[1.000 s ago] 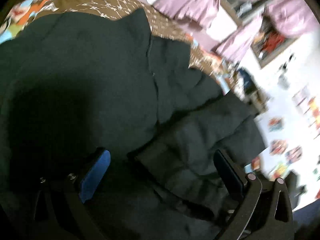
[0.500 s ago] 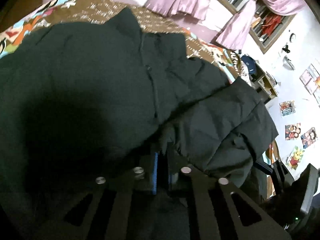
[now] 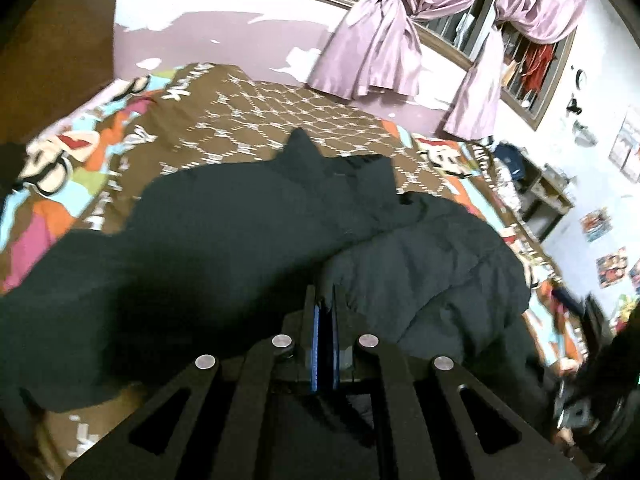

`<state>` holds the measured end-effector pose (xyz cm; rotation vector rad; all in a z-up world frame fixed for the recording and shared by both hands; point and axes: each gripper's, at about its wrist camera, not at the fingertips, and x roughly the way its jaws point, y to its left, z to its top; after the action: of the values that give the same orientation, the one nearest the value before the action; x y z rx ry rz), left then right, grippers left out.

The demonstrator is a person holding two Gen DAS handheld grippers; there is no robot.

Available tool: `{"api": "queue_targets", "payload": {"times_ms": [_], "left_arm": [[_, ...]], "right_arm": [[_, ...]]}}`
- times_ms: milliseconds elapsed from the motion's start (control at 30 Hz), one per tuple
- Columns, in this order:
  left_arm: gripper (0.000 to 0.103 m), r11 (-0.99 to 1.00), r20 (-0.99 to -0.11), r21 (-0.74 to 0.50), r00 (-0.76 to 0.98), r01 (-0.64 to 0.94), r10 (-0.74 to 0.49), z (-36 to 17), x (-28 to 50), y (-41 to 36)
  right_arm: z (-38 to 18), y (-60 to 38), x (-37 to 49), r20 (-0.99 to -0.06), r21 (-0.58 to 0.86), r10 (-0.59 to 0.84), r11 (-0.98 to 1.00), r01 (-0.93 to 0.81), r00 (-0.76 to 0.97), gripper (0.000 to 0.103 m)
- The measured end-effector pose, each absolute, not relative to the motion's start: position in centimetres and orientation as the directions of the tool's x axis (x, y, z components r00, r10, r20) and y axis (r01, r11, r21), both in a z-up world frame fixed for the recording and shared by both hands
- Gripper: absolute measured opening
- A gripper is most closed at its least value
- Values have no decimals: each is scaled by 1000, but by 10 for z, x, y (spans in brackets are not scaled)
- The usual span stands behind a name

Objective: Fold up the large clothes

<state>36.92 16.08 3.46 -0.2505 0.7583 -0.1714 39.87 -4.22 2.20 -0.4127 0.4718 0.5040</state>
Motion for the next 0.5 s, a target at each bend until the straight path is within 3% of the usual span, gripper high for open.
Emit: {"api": "queue_targets", "payload": {"times_ms": [233,300,500], "left_arm": [[3,993,-708,-114,701,14,-91,11,378,167],[3,991,-739,-134,666,0,-100,-5,385,172],[3,988,-763,-151,637,-16,-106,-32,389,179]], "right_arm": [[-29,-7,483,-716,-221,188,853,-473,673,93],[-51,-8,496,-770,-186,168,864,-467,616,97],[-76,-22,499,-772,-121,216,874,-471,598,100]]}}
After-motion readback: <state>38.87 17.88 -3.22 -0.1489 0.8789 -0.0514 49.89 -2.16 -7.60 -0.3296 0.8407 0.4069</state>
